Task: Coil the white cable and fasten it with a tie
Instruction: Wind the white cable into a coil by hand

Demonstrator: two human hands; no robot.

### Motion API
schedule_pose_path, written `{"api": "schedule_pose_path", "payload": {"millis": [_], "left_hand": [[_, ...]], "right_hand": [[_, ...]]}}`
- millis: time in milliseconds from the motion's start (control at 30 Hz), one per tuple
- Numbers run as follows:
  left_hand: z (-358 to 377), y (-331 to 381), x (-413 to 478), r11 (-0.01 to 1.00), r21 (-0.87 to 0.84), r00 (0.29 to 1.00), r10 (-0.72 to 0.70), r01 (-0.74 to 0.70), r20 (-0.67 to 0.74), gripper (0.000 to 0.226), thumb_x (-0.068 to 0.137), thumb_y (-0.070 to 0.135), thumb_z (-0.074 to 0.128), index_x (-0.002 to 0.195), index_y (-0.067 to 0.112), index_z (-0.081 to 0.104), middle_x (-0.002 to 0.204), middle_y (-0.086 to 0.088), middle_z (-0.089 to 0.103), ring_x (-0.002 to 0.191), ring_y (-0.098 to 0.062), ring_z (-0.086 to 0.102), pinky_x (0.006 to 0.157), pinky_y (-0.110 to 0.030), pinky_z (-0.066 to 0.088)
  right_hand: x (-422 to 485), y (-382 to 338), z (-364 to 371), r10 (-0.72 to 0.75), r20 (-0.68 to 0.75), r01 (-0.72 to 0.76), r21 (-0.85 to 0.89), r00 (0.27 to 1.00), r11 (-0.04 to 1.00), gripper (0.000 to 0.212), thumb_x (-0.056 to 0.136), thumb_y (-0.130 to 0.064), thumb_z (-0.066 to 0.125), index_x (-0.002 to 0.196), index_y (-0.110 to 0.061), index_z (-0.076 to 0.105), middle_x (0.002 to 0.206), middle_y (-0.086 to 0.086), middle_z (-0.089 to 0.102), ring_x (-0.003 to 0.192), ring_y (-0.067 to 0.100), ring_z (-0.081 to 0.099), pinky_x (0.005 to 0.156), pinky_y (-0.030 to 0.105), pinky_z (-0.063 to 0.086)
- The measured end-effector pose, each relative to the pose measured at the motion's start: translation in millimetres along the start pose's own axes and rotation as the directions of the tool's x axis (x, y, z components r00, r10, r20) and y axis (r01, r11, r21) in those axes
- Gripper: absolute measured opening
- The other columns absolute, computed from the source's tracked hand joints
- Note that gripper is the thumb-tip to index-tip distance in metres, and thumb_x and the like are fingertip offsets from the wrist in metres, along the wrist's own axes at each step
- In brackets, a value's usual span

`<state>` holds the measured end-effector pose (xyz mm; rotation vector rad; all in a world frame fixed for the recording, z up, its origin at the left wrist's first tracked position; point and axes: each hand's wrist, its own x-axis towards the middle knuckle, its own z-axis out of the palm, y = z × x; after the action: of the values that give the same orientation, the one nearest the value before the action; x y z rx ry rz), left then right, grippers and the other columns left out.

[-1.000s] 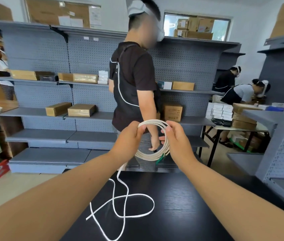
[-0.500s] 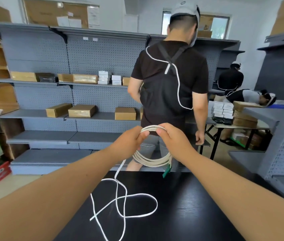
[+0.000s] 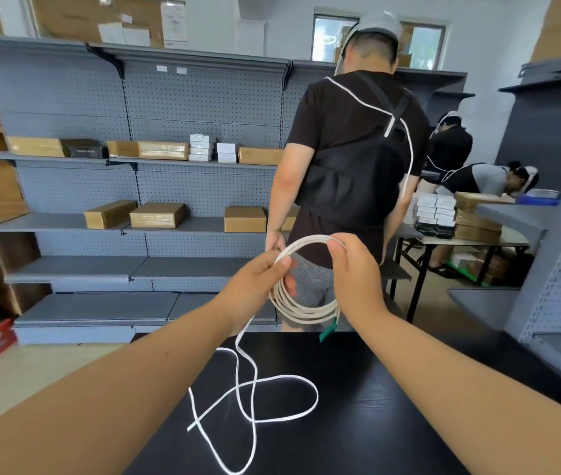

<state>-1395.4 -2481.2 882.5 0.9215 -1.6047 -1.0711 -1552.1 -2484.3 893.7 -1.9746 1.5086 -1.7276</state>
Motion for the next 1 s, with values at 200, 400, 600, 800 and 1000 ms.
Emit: {"api": "schedule_pose_path", "payload": {"millis": [200, 400, 600, 800, 1000], "left_hand": [[-0.1, 5.2, -0.6, 0.997, -0.013, 0.997, 0.069, -0.070, -0.024, 0.020, 0.098, 0.023, 0.044, 0.103, 0.013, 0.061, 0.071, -0.001, 0.061, 0.072, -0.015, 0.062, 0.086, -0.040, 0.047], [0.1, 4.2, -4.2, 0.964, 0.213, 0.966, 0.199, -0.161, -0.166, 0.019, 0.098, 0.026, 0.041, 0.096, 0.025, 0.060, 0.077, -0.024, 0.059, 0.057, -0.010, 0.052, 0.070, -0.037, 0.046], [2.2, 10.8, -5.0, 0.901, 0.401, 0.932, 0.275, -0.164, -0.236, 0.022, 0.099, 0.026, 0.039, 0.105, 0.017, 0.058, 0.068, 0.008, 0.049, 0.061, -0.008, 0.044, 0.068, -0.030, 0.042], [2.2, 18.8, -1.6, 0.833, 0.540, 0.948, 0.256, -0.116, -0.190, 0.025, 0.099, 0.028, 0.039, 0.107, 0.014, 0.057, 0.059, 0.012, 0.043, 0.056, -0.005, 0.044, 0.060, -0.024, 0.039], [11.4, 27.7, -0.3, 0.817, 0.564, 0.970, 0.221, -0.124, -0.106, 0.023, 0.098, 0.027, 0.041, 0.108, 0.014, 0.057, 0.061, 0.011, 0.045, 0.058, -0.007, 0.046, 0.065, -0.029, 0.042]], "right_hand": [[-7.0, -5.0, 6.1, 0.119, -0.128, -0.107, 0.099, 0.985, 0.989, 0.025, 0.098, -0.020, 0.039, 0.107, -0.007, 0.059, 0.100, 0.000, 0.058, 0.095, 0.014, 0.052, 0.077, 0.018, 0.035], [-12.4, -0.7, 10.2, 0.149, -0.001, -0.147, 0.170, 0.989, 0.974, 0.020, 0.099, -0.026, 0.036, 0.102, -0.016, 0.054, 0.078, -0.002, 0.055, 0.066, 0.018, 0.056, 0.060, 0.023, 0.049], [-14.7, -0.7, 6.1, 0.133, 0.136, -0.156, 0.174, 0.982, 0.972, 0.017, 0.099, -0.024, 0.036, 0.108, -0.019, 0.050, 0.084, -0.003, 0.058, 0.055, 0.017, 0.059, 0.063, 0.033, 0.054], [-10.1, 4.1, -7.7, 0.047, 0.228, -0.080, 0.134, 0.972, 0.988, 0.026, 0.098, -0.021, 0.039, 0.122, -0.015, 0.048, 0.095, 0.001, 0.061, 0.059, 0.007, 0.057, 0.059, 0.014, 0.046], [2.6, 0.2, -19.8, -0.041, 0.335, 0.027, 0.047, 0.941, 0.999, 0.026, 0.096, -0.025, 0.044, 0.120, -0.017, 0.052, 0.096, -0.006, 0.058, 0.078, 0.009, 0.053, 0.079, 0.031, 0.051]]}}
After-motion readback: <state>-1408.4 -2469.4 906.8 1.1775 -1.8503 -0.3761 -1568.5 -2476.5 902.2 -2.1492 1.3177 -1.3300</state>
